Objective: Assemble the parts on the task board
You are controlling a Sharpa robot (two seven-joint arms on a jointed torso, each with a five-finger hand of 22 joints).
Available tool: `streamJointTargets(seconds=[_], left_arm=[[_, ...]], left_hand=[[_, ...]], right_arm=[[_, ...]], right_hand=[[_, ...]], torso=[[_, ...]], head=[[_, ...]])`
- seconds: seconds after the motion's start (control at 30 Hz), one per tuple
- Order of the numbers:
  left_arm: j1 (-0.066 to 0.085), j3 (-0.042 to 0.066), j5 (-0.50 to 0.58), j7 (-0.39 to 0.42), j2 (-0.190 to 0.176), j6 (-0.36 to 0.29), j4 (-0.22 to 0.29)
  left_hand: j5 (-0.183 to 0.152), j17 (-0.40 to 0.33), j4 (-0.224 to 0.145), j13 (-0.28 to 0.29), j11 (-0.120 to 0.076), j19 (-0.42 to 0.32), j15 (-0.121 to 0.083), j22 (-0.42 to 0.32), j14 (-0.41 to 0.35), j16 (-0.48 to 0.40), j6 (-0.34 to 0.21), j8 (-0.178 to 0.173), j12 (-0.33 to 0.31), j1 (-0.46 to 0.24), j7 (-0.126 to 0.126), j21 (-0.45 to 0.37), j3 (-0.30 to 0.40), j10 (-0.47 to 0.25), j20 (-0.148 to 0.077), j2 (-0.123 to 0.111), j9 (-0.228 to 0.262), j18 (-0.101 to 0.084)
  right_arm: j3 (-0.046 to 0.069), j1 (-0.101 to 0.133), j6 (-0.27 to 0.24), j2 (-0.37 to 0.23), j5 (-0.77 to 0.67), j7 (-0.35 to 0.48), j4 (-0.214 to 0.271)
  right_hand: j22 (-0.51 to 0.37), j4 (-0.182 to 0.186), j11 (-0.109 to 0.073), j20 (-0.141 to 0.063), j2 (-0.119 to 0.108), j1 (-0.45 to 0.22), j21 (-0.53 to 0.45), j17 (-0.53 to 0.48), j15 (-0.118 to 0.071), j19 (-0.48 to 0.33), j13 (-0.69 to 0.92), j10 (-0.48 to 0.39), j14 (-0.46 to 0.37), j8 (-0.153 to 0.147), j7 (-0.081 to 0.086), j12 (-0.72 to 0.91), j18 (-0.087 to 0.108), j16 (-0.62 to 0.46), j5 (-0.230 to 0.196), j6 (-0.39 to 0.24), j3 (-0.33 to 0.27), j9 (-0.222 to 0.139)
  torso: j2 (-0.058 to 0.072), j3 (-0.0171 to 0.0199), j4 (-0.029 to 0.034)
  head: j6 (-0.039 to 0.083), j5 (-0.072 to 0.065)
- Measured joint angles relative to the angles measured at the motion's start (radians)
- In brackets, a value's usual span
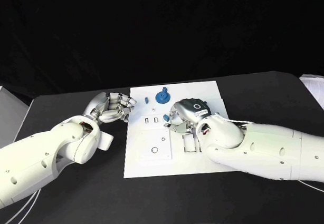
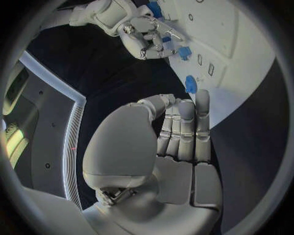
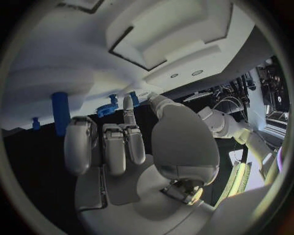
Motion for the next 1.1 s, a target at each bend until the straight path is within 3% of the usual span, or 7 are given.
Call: streamJointTargets(seconds=[1.1], left_arm=[[0.000, 0.000, 0.001, 0.000, 0.000, 0.000, -0.001]], left_hand=[[0.000, -0.003, -0.003, -0.001, 0.003, -0.003, 0.000, 0.002, -0.007, 0.000, 0.000, 0.000, 0.000, 0.000, 0.000, 0.000, -0.003, -0.003, 0.003, 0.000, -0.001, 0.000]], right_arm=[[-0.002, 0.000, 0.015, 0.006, 0.017, 0.011, 0.014]], right_hand=[[0.000, 0.000, 0.000, 0.000, 0.000, 0.000, 0.000, 0.000, 0.000, 0.000, 0.000, 0.000, 0.000, 0.000, 0.000, 0.000, 0.000, 0.000, 0.008, 0.000, 0.000, -0.001]], torso=[[0.000, 0.0001, 0.0000]], head=[[-0.003, -0.002]])
